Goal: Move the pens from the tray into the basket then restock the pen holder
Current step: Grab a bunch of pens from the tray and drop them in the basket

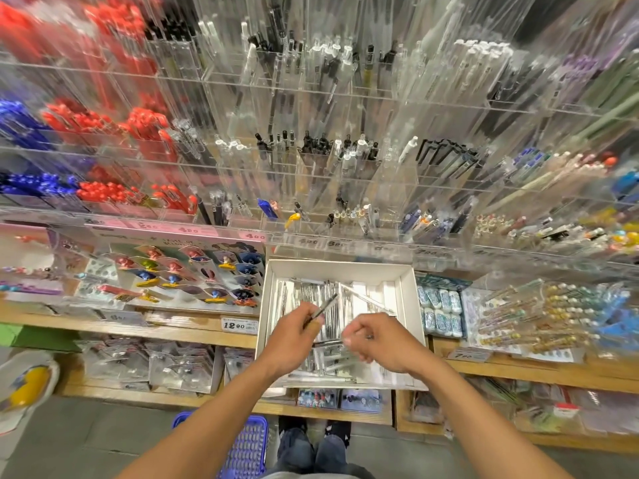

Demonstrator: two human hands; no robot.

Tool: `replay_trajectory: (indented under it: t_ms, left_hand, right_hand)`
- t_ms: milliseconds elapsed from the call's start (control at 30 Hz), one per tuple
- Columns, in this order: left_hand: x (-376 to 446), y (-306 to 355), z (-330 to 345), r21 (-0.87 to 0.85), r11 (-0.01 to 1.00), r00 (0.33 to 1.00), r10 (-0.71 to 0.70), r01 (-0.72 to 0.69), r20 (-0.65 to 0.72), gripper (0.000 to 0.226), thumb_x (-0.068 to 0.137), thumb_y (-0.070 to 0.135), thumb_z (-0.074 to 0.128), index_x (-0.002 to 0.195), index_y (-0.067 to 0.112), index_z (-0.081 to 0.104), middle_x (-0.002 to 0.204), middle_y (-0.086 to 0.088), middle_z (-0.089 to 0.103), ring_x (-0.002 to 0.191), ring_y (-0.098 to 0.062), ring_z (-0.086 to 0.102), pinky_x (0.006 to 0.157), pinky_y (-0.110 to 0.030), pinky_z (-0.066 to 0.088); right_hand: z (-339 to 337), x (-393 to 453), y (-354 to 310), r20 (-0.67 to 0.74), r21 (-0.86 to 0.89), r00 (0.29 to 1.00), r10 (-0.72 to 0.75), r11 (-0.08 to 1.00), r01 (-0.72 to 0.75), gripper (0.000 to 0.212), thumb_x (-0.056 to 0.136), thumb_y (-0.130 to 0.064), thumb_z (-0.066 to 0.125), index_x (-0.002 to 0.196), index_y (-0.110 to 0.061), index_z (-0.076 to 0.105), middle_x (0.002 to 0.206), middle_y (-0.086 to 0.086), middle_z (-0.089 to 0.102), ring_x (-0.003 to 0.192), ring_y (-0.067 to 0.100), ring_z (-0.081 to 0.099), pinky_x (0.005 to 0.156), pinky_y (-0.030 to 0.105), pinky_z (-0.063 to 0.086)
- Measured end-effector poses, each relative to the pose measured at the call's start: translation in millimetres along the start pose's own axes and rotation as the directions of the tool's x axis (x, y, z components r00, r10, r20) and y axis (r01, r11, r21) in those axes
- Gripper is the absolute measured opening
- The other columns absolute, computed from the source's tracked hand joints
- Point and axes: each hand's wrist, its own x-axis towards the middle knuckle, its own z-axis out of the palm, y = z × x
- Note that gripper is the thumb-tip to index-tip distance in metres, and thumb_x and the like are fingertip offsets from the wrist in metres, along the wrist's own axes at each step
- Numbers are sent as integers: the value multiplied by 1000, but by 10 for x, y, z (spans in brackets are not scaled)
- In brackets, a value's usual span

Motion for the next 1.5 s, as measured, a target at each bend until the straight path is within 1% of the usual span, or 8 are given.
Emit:
replay_trajectory:
  t_ms: [167, 333, 500, 700, 1000, 1100, 1267, 1500]
  left_hand:
    - [-75, 16, 0, -232, 948, 952, -156, 219, 262, 32, 106, 37, 39, 112, 10, 56, 81, -5, 71, 60, -13, 60, 61, -28, 50]
    - [-112, -48, -92, -447, 856, 963, -193, 259, 190, 34, 104, 41, 42, 102, 9, 54, 61, 5, 50, 49, -8, 40, 49, -21, 38]
    - [-163, -71, -141, -530, 798, 958, -226, 287, 179, 24, 103, 28, 47, 104, 5, 51, 76, -2, 68, 56, -13, 55, 55, -26, 48]
    - [-142, -153, -132, -636, 677, 912, -395, 369, 109, 45, 104, 10, 45, 146, -4, 34, 79, -6, 70, 61, -15, 61, 58, -30, 53]
    - [-83, -226, -91, -625, 677, 871, -491, 390, 11, 55, 102, 12, 49, 150, 1, 24, 63, 2, 50, 47, -8, 40, 43, -25, 36]
    - [-90, -208, -57, -579, 720, 885, -466, 382, 4, 66, 99, 24, 58, 149, -1, 22, 69, 1, 49, 52, -8, 38, 46, -24, 40]
    - [-95, -121, -31, -601, 715, 902, -431, 358, 25, 99, 85, 41, 74, 151, -4, 15, 47, 9, 43, 43, -7, 38, 74, -35, 54]
    - [-102, -160, -59, -607, 735, 920, -392, 301, -19, 36, 91, 44, 63, 80, 10, 57, 53, 5, 44, 45, -9, 38, 48, -23, 38]
  right_hand:
    - [178, 282, -103, -66, 430, 996, 62, 903, -28, 31, 78, -16, 79, 101, -9, 59, 64, 0, 68, 57, 13, 63, 54, 23, 51]
    - [275, 518, 19, -7, 872, 991, 135, 487, -60, 47, 78, -20, 77, 117, -6, 55, 93, 10, 71, 70, 18, 68, 61, 23, 56]
    - [539, 757, 230, -341, 165, 884, 318, 947, -277, 17, 93, -21, 61, 108, -15, 58, 90, 4, 69, 66, 15, 66, 61, 30, 53]
    - [761, 855, 238, -406, -318, 887, 222, 876, -364, 14, 95, -18, 52, 98, -6, 59, 84, 4, 63, 71, 19, 61, 56, 26, 43]
    - [694, 712, 189, -257, -222, 931, 260, 921, -319, 36, 95, -18, 50, 60, -14, 43, 52, -3, 43, 41, 10, 44, 46, 23, 47]
    - [668, 530, 105, -191, -75, 968, 161, 981, -178, 28, 97, -13, 49, 71, -5, 53, 57, 3, 54, 50, 14, 60, 70, 31, 59]
    - [726, 235, 4, -25, 163, 998, 56, 985, -51, 7, 97, -23, 56, 97, -16, 55, 71, 0, 69, 53, 5, 60, 52, 18, 48]
    - [641, 403, 196, -162, 40, 981, 109, 994, -104, 22, 99, -30, 51, 106, -15, 66, 81, -2, 71, 57, 10, 65, 62, 28, 59]
